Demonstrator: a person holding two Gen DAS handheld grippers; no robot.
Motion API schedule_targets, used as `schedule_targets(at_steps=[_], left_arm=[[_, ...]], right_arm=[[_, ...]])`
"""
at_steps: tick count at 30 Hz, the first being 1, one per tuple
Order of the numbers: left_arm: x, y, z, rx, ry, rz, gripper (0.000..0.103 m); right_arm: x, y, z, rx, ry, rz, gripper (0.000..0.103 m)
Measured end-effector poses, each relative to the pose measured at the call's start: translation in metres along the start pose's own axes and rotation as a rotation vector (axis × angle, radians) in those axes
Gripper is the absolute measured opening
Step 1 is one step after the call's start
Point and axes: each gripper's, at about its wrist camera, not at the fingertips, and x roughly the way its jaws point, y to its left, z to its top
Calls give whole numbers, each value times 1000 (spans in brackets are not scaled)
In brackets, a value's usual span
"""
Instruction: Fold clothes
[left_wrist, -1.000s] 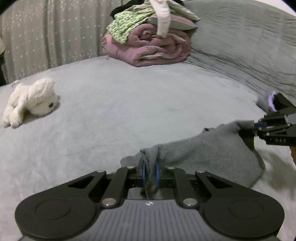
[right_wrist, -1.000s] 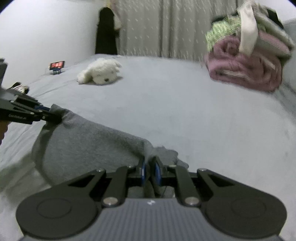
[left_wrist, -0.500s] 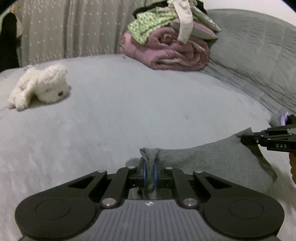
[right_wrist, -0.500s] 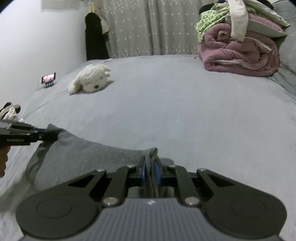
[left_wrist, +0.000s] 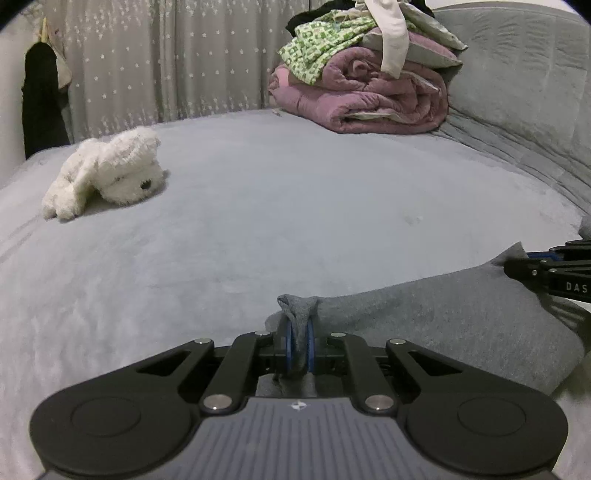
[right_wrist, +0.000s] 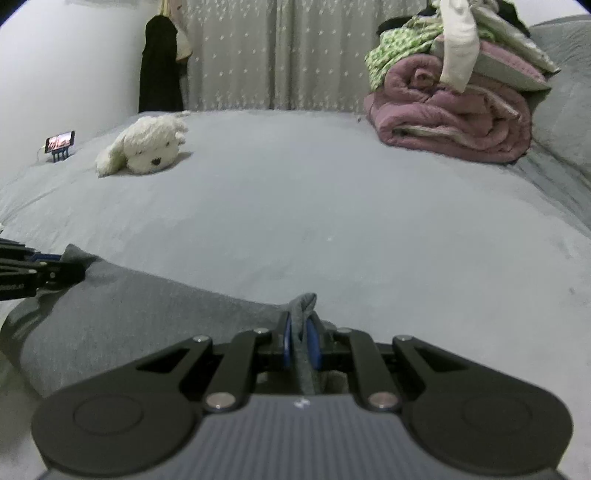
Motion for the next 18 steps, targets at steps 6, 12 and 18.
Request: schedule_targets(at_steps=[6, 12, 18], left_arm=[[4, -13, -11, 65, 3, 72, 14], [-1, -11, -8, 56, 10, 81, 25], [-15, 2, 2, -34, -13, 81, 25]], right_arm=[[9, 14, -8, -67, 12, -46, 10], [8, 22, -12, -98, -2, -79, 16], [8, 20, -14, -81, -6, -96, 19]])
